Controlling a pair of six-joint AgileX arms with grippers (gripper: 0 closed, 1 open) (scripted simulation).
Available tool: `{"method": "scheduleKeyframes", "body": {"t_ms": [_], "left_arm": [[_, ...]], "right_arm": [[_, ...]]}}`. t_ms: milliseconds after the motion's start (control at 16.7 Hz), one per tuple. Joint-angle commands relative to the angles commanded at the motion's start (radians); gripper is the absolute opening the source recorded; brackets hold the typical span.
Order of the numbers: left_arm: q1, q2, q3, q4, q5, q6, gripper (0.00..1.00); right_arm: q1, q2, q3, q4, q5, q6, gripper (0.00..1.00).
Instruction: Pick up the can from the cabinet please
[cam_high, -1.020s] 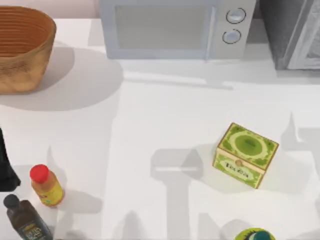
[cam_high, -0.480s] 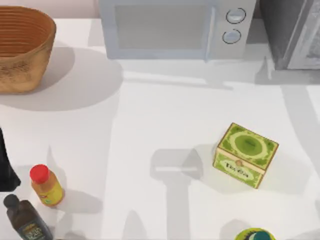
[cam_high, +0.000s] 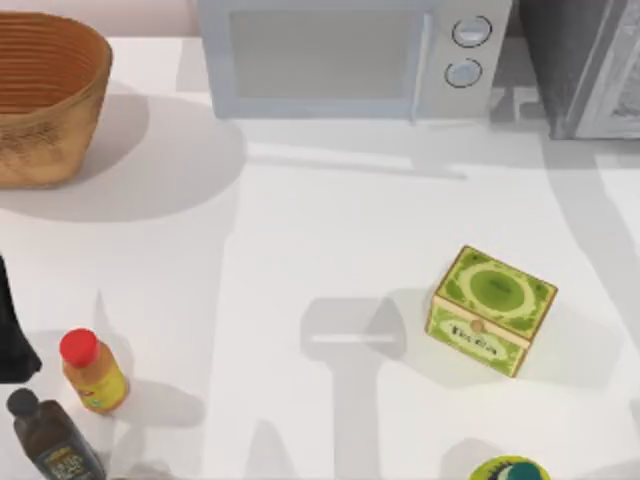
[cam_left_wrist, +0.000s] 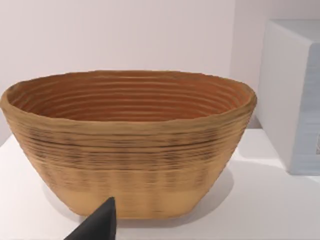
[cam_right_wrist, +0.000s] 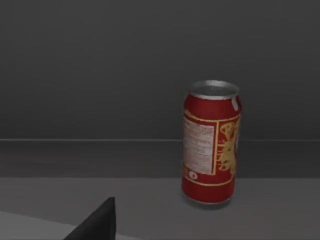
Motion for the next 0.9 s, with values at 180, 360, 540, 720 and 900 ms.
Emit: {"method": "scheduleKeyframes", "body": {"t_ms": [180,360,540,720,900], "left_arm": [[0.000,0.000,0.000,0.000,0.000,0.000,1.00],[0.000,0.000,0.000,0.000,0.000,0.000,1.00],[0.000,0.000,0.000,0.000,0.000,0.000,1.00],[0.000,0.000,0.000,0.000,0.000,0.000,1.00],[0.000,0.000,0.000,0.000,0.000,0.000,1.00]], "right_arm": [[0.000,0.000,0.000,0.000,0.000,0.000,1.00],[-0.004,0.014,-0.004,0.020,-0.004,0.000,1.00],[-0.013,0.090,-0.010,0.114,-0.008,-0.002,1.00],[-0.024,0.146,-0.019,0.176,-0.008,-0.003,1.00],[-0.020,0.144,-0.020,0.175,-0.008,-0.003,1.00]]}}
